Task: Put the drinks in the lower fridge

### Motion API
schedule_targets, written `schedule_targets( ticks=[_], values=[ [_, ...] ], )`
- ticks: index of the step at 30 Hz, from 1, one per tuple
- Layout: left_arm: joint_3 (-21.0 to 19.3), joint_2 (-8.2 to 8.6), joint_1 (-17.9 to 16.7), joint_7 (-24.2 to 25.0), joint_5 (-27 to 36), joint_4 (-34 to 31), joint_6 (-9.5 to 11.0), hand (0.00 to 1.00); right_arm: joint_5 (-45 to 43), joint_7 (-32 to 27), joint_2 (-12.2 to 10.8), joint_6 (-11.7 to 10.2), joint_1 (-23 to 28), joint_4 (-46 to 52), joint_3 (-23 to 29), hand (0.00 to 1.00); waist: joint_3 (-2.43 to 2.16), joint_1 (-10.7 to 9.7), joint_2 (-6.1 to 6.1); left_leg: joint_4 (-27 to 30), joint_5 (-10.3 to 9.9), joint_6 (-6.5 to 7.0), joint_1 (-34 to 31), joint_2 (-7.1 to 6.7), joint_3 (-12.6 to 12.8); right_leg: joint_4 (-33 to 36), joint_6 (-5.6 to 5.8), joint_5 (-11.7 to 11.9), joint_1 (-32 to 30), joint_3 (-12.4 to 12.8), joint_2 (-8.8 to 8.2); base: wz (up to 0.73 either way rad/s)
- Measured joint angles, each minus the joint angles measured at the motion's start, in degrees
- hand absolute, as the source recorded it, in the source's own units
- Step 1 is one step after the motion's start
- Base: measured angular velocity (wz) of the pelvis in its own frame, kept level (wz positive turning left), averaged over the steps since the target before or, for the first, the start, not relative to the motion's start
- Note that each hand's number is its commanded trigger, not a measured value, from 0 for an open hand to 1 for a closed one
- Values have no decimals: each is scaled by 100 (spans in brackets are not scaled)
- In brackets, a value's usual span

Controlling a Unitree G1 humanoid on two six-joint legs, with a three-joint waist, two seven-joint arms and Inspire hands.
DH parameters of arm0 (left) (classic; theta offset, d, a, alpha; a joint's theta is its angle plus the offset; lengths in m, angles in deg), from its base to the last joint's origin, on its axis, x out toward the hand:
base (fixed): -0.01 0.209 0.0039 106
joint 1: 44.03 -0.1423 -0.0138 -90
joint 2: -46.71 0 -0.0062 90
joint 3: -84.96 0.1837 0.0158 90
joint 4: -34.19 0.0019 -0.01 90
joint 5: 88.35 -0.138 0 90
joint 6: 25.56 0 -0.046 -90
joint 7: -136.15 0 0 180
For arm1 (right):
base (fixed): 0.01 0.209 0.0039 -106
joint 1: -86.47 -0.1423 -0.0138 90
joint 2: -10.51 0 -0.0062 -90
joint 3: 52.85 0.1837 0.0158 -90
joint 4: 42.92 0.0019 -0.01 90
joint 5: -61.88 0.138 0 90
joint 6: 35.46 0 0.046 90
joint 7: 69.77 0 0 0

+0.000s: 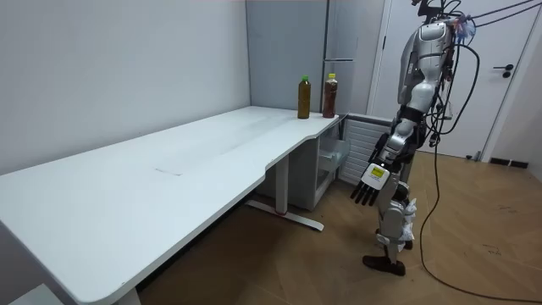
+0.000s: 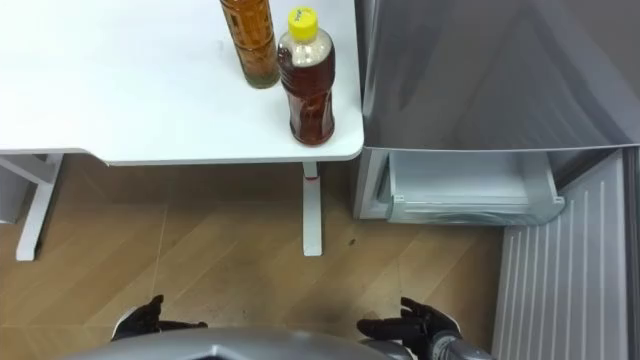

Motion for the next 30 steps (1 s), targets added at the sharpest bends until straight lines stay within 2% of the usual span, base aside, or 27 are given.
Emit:
schedule_targets(
  ticks=[13, 22, 25, 30],
  values=[
    [8, -38, 3, 41, -6, -1, -22, 0, -7, 6, 1, 48, -8, 10, 9, 0, 6, -11, -42, 3, 0, 0, 1, 1, 10, 2, 0, 0, 10, 17, -1, 0],
    [2, -64, -22, 100, 41, 11, -51, 0, 58, -9, -3, 52, 14, -8, 184, 0, 14, -102, -34, -2, -14, 0, 95, 5, 9, 0, 0, 0, 80, 1, 1, 0],
    [-110, -43, -25, 100, 43, 12, -50, 0, 46, -11, -6, 53, 16, -11, 230, 0, 12, -101, -39, -1, -23, 1, 90, 6, -1, -2, 1, 0, 76, 0, 1, 0],
    [-181, -20, -84, -143, 48, 13, -64, 0, 46, -88, -6, 53, 15, -10, 231, 0, 1, -103, -51, 15, -24, 3, 67, -3, -11, -22, 3, -2, 56, -14, -5, 0]
  ],
)
